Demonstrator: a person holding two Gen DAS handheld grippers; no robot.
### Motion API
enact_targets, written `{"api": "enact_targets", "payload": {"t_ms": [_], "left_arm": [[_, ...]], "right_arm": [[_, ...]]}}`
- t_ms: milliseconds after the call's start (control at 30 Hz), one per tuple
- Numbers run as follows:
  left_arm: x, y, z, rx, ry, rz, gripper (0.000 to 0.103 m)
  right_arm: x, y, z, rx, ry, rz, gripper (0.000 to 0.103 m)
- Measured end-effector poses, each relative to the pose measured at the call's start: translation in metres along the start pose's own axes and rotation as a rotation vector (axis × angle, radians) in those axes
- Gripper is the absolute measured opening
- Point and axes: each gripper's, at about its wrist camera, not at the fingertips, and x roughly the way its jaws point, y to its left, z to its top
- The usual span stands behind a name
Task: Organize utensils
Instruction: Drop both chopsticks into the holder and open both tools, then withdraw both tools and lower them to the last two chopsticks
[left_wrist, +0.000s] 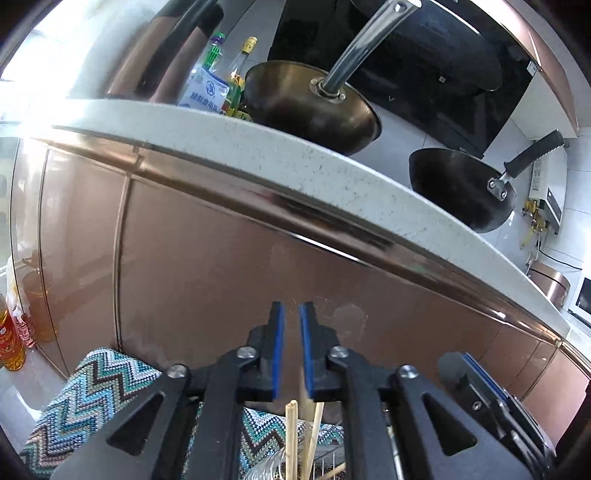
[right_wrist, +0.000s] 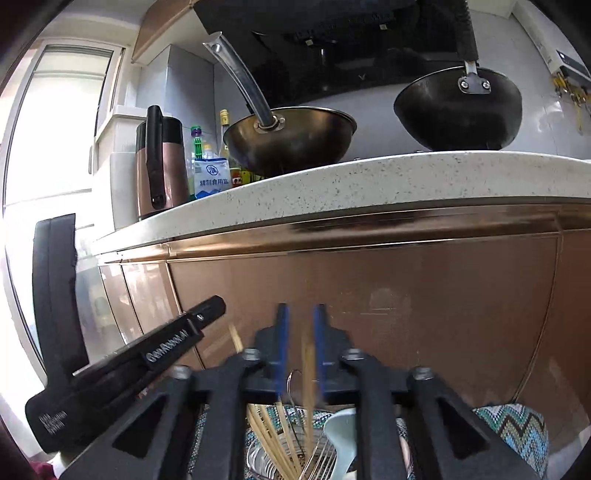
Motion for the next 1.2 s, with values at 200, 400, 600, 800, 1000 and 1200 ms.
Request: {"api": "enact_targets", "payload": {"t_ms": [200, 400, 600, 800, 1000, 1200], "left_arm": [[-0.046, 0.003, 0.026, 0.019, -0.051, 0.005, 0.026], [-0.115, 0.001, 0.055, 0.067, -0.099, 0.038, 0.038], [-0.186, -0.006, 0.06, 0.158, -0.116, 0.083, 0.045], [-0.244, -0.012, 0.044, 0.234, -0.113, 0.105, 0.047], [-0.279, -0.021, 0.026, 0.296, -0.093, 0.102, 0.048], [-0.301, -0.023, 0.014, 0.318, -0.071, 0.096, 0.048]], "right_arm": [[-0.041, 0.011, 0.025, -0.016, -0.052, -0.034, 0.036], [-0.109, 0.031, 0.054, -0.025, -0.13, -0.073, 0.045], [-0.172, 0.046, 0.06, -0.008, -0.161, -0.098, 0.059], [-0.23, 0.059, 0.05, -0.018, -0.166, -0.126, 0.063], [-0.266, 0.071, 0.043, -0.043, -0.175, -0.146, 0.064], [-0.294, 0.075, 0.029, -0.058, -0.163, -0.161, 0.064]]}}
